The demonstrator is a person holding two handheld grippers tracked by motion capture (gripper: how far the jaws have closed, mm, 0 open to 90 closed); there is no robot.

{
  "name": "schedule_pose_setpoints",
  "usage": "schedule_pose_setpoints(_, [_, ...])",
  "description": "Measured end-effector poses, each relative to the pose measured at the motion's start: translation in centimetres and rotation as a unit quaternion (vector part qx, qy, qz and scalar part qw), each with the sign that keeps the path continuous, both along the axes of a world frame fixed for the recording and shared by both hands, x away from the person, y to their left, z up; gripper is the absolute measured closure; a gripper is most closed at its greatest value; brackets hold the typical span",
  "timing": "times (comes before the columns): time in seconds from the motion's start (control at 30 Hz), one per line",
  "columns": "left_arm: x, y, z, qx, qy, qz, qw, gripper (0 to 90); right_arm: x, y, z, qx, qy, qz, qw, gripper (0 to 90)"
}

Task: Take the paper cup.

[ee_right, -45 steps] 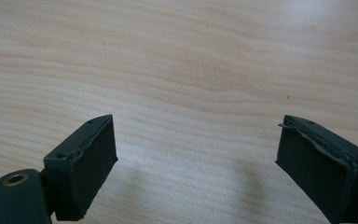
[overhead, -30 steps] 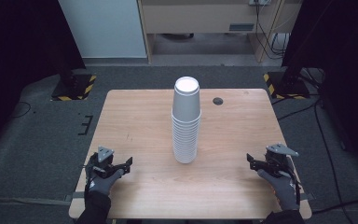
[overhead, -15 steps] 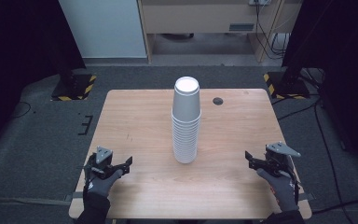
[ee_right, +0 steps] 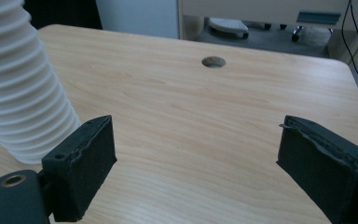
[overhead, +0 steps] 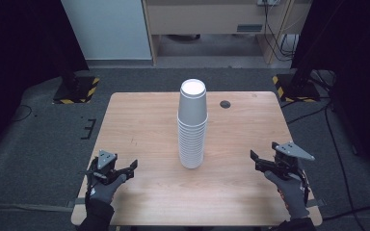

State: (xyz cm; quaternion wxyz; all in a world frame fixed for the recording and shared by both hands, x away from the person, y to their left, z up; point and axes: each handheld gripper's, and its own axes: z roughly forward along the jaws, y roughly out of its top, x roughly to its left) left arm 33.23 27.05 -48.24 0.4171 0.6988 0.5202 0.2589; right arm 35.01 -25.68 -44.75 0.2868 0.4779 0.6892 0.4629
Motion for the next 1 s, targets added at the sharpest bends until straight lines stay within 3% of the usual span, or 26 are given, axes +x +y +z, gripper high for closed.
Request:
schedule_pose_setpoints(0.5, [-0.4, -1.0, 0.5, -0.002, -0.009, -0.012, 0.9999, 13.0, -0.3, 2.3, 3.1, 0.019, -0.028, 0.033, 0.9989, 11.4])
schedule_pose_setpoints(0.9, [-0.6, -1.3, 0.7, -0.001, -0.017, -0.015, 0.9997, 13.2, -0.2, 4.4, 5.6, 0.05, -0.049, 0.06, 0.9958, 12.0])
schedule_pose_setpoints(1.0, [-0.6, -1.4, 0.6, -0.002, -0.017, -0.017, 0.9997, 13.7, -0.1, 5.2, 6.7, 0.048, -0.059, 0.069, 0.9947, 12.1])
